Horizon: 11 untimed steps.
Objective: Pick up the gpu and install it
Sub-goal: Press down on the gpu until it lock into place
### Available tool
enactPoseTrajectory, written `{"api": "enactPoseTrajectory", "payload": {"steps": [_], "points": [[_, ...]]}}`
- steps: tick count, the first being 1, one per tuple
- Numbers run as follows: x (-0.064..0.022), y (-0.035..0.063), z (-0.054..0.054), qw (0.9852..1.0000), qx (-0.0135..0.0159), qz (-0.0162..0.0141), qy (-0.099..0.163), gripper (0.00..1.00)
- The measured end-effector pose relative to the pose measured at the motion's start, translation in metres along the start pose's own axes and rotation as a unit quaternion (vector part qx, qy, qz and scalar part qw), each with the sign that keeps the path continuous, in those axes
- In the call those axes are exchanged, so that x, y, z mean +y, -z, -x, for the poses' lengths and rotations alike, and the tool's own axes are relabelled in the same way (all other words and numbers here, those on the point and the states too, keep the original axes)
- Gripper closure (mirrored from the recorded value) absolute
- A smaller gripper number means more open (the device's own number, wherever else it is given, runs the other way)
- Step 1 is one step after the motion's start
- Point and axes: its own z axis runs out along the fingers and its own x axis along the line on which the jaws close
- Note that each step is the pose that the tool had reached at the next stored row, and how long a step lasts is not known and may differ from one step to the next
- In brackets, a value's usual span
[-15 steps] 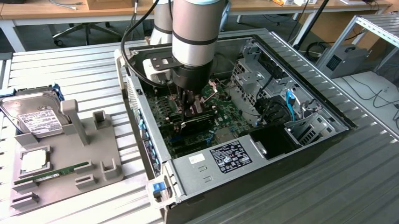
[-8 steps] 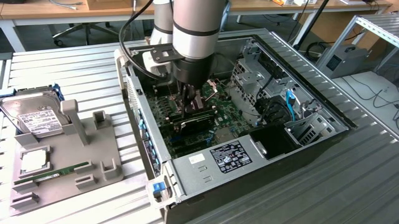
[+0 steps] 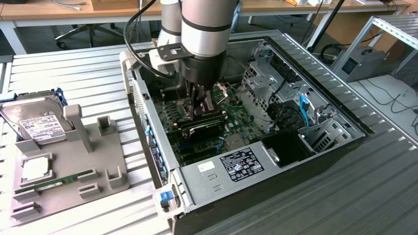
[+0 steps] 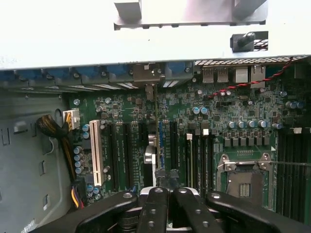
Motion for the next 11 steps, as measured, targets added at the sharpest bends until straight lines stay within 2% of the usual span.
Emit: {"api": "enactPoseTrajectory", "payload": {"steps": [5, 11], "points": [[-0.0075, -0.0001, 0.0003, 1.0000, 0.0001, 0.0002, 0.000, 0.89], [-0.0082, 0.0056, 0.0002, 1.0000, -0.0001, 0.0002, 0.000, 0.89]]}}
